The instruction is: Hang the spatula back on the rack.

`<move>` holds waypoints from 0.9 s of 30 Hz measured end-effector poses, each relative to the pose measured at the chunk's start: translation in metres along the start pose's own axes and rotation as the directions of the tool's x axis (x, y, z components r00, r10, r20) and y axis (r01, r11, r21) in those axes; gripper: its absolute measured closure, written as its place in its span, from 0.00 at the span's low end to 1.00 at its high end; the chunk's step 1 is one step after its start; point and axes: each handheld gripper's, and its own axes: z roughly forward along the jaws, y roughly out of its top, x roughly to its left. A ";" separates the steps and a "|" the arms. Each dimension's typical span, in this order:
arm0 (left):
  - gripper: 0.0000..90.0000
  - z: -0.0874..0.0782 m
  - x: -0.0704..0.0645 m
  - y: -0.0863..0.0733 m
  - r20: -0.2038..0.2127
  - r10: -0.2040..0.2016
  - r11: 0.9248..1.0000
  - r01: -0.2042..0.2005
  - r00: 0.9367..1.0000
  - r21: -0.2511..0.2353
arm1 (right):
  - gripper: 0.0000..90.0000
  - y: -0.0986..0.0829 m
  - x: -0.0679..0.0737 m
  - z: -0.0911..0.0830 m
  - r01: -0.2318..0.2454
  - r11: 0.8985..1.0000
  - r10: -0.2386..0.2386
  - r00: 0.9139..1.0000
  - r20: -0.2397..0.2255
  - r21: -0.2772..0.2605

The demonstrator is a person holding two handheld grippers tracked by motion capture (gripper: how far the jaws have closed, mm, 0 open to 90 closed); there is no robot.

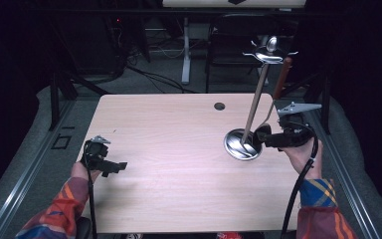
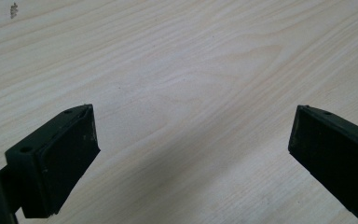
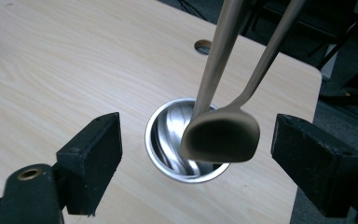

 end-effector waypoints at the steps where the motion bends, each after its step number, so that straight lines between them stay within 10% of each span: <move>1: 0.01 0.000 0.000 0.000 0.000 0.000 1.000 0.000 1.000 0.000 | 0.17 -0.003 0.001 0.001 0.002 1.000 -0.002 1.000 -0.005 0.007; 16: 0.01 0.000 0.000 0.000 0.002 0.001 1.000 -0.001 1.000 0.004 | 0.08 -0.044 0.022 0.021 0.011 0.993 -0.002 0.997 -0.071 0.118; 27: 0.01 0.001 -0.001 0.000 0.003 0.006 1.000 -0.006 1.000 0.005 | 0.00 -0.080 0.047 0.047 0.067 0.964 -0.035 0.991 -0.129 0.256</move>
